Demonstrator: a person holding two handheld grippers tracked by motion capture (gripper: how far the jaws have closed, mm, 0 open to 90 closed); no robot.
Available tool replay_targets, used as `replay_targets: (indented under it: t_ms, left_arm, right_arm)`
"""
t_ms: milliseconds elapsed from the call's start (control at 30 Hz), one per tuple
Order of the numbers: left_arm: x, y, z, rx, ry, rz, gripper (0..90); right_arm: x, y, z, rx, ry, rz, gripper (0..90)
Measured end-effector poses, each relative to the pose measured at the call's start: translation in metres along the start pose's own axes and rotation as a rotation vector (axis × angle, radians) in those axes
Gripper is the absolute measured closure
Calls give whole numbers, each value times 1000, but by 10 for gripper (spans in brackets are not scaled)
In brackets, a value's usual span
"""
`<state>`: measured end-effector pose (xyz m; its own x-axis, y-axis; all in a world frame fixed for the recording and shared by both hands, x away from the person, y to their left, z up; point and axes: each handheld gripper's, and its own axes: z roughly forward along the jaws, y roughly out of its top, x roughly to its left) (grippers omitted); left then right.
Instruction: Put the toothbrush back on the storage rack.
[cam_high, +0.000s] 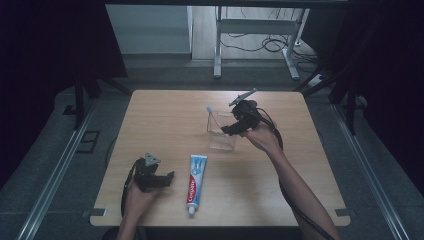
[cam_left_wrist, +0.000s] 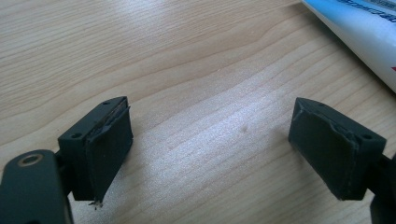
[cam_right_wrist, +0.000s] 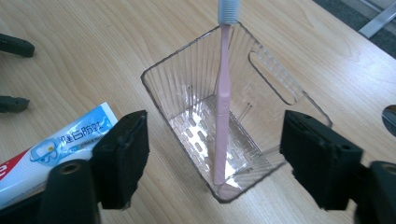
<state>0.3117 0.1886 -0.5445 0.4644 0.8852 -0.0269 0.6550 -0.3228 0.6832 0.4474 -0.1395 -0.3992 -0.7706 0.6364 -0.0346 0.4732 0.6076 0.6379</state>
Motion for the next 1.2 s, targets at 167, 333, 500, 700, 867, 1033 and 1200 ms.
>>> replay_targets:
  t_ms: [167, 333, 500, 700, 867, 1033, 1200]
  left_arm:
    - [0, 0, 0, 0, 0, -1, 137]
    - [0, 0, 0, 0, 0, 1, 136]
    - [0, 0, 0, 0, 0, -1, 136]
    - [0, 0, 0, -1, 0, 0, 136]
    - [0, 0, 0, -1, 0, -1, 137]
    - [0, 0, 0, -1, 0, 4, 137]
    - [0, 0, 0, -1, 0, 3, 136]
  right_arm:
    - [0, -7, -6, -9, -11, -5, 138]
    - [0, -16, -10, -11, -9, -9, 101]
    - [-2, -27, -13, -3, -12, -10, 22]
    - [-4, -39, -19, -3, -18, 0, 0]
    - [-3, -49, -24, -5, -22, 2, 0]
    - [-2, -59, -27, -1, -34, -11, 0]
    - [-1, -72, -30, -5, -40, -7, 0]
